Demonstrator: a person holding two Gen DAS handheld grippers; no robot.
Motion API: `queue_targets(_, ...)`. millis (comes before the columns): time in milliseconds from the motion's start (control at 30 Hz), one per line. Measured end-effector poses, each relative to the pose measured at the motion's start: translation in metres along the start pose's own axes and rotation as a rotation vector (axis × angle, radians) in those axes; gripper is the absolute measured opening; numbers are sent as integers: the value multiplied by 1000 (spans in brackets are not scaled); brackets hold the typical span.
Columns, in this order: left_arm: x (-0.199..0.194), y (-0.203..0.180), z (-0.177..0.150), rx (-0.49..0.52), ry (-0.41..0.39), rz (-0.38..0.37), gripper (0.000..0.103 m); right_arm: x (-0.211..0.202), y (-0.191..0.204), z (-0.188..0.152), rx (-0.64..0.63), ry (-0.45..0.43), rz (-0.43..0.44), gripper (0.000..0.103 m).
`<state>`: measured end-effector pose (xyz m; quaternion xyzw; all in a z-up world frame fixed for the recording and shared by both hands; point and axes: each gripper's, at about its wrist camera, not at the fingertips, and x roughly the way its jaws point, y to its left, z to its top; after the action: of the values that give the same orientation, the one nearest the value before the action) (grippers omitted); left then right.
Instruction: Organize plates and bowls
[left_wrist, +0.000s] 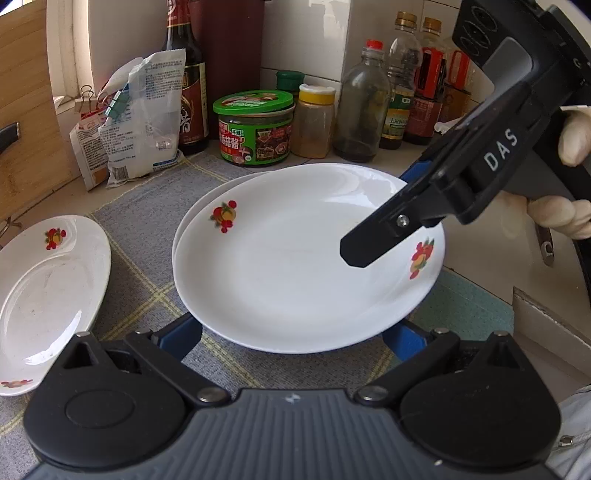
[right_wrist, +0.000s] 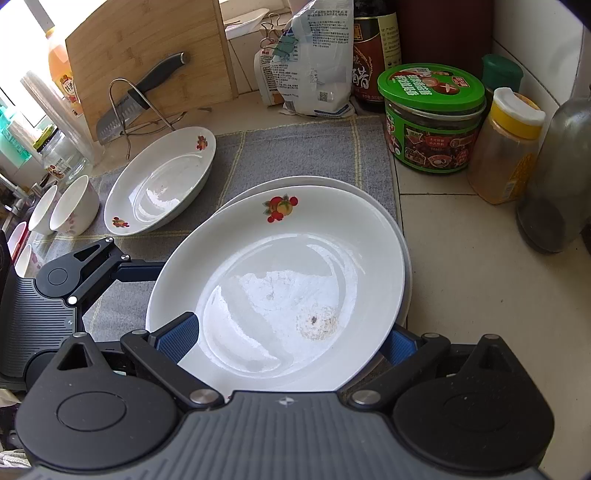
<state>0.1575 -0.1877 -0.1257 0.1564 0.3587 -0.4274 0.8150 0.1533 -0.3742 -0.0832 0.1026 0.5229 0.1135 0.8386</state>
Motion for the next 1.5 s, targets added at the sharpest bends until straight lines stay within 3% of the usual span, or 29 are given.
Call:
queue_targets(667,-4,-6,2,11,23,41,102,-5,15,-8,18,26,-48,103)
queue_targets(1133,-13,-19,4,44,0,60,102,-4,21,-13,5,57,-137,103)
queue_targets(1500,-41,-25,2,3,-93,108,102,-31,41,-21,-87,-104,-156,103)
